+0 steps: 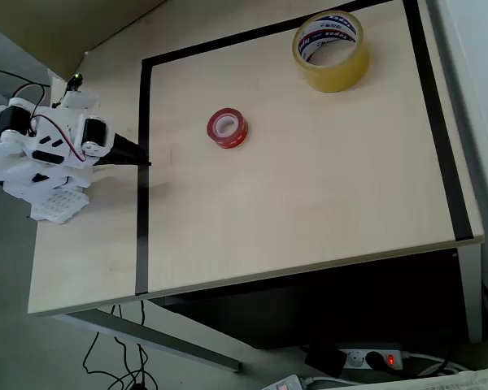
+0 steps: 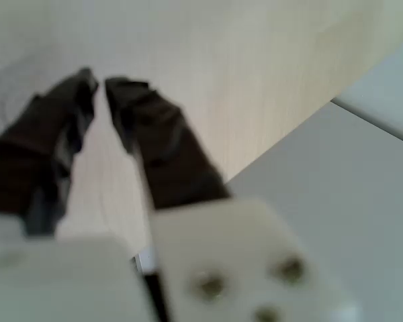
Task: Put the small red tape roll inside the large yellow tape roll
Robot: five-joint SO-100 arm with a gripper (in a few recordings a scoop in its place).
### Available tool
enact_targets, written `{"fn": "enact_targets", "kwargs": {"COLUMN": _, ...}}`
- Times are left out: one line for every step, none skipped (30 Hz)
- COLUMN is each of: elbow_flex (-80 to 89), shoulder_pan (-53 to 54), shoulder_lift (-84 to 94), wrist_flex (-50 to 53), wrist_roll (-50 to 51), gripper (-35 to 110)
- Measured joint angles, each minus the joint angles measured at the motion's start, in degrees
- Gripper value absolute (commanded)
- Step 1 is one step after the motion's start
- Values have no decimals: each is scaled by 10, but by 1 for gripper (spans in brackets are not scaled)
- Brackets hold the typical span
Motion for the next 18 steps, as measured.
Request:
{"fn": "enact_targets", "kwargs": {"elbow_flex": 0, "shoulder_pan": -2, "shoulder_lift": 0, "wrist_flex": 0, "wrist_roll": 0, "gripper": 0}}
{"fn": "enact_targets", "kwargs": {"elbow_flex": 0, "shoulder_pan": -36, "shoulder_lift": 0, "wrist_flex": 0, "wrist_roll": 1, "gripper": 0}}
{"fn": "enact_targets", "kwargs": {"elbow_flex": 0, "shoulder_pan": -76, "shoulder_lift": 0, "wrist_flex": 0, "wrist_roll": 0, "gripper": 0}}
{"fn": "enact_targets", "kwargs": {"elbow_flex": 0, "shoulder_pan": -91, "shoulder_lift": 0, "wrist_flex": 0, "wrist_roll": 4, "gripper": 0}}
{"fn": "enact_targets", "kwargs": {"elbow_flex": 0, "shoulder_pan": -98, "shoulder_lift": 0, "wrist_flex": 0, "wrist_roll": 4, "gripper": 0}}
{"fn": "enact_targets", "kwargs": {"elbow_flex": 0, "shoulder_pan": -108, "shoulder_lift": 0, "wrist_flex": 0, "wrist_roll": 4, "gripper": 0}}
{"fn": "enact_targets", "kwargs": {"elbow_flex": -1, "shoulder_pan": -111, "shoulder_lift": 0, "wrist_flex": 0, "wrist_roll": 4, "gripper": 1}}
{"fn": "enact_targets", "kwargs": {"elbow_flex": -4, "shoulder_pan": -107, "shoulder_lift": 0, "wrist_flex": 0, "wrist_roll": 4, "gripper": 1}}
{"fn": "enact_targets", "kwargs": {"elbow_flex": -4, "shoulder_pan": -106, "shoulder_lift": 0, "wrist_flex": 0, "wrist_roll": 4, "gripper": 1}}
{"fn": "enact_targets", "kwargs": {"elbow_flex": -4, "shoulder_pan": -109, "shoulder_lift": 0, "wrist_flex": 0, "wrist_roll": 4, "gripper": 1}}
{"fn": "enact_targets", "kwargs": {"elbow_flex": -4, "shoulder_pan": -110, "shoulder_lift": 0, "wrist_flex": 0, "wrist_roll": 4, "gripper": 1}}
{"fn": "enact_targets", "kwargs": {"elbow_flex": -4, "shoulder_pan": -106, "shoulder_lift": 0, "wrist_flex": 0, "wrist_roll": 4, "gripper": 1}}
{"fn": "enact_targets", "kwargs": {"elbow_flex": -7, "shoulder_pan": -104, "shoulder_lift": -1, "wrist_flex": 1, "wrist_roll": 4, "gripper": 1}}
{"fn": "enact_targets", "kwargs": {"elbow_flex": -12, "shoulder_pan": -103, "shoulder_lift": -5, "wrist_flex": 4, "wrist_roll": 4, "gripper": 1}}
{"fn": "enact_targets", "kwargs": {"elbow_flex": -17, "shoulder_pan": -101, "shoulder_lift": -13, "wrist_flex": 7, "wrist_roll": 2, "gripper": 1}}
{"fn": "enact_targets", "kwargs": {"elbow_flex": -19, "shoulder_pan": -97, "shoulder_lift": -25, "wrist_flex": 7, "wrist_roll": 1, "gripper": 1}}
{"fn": "enact_targets", "kwargs": {"elbow_flex": -25, "shoulder_pan": -92, "shoulder_lift": -40, "wrist_flex": 7, "wrist_roll": 1, "gripper": 1}}
{"fn": "enact_targets", "kwargs": {"elbow_flex": -37, "shoulder_pan": -91, "shoulder_lift": -58, "wrist_flex": 7, "wrist_roll": -2, "gripper": 1}}
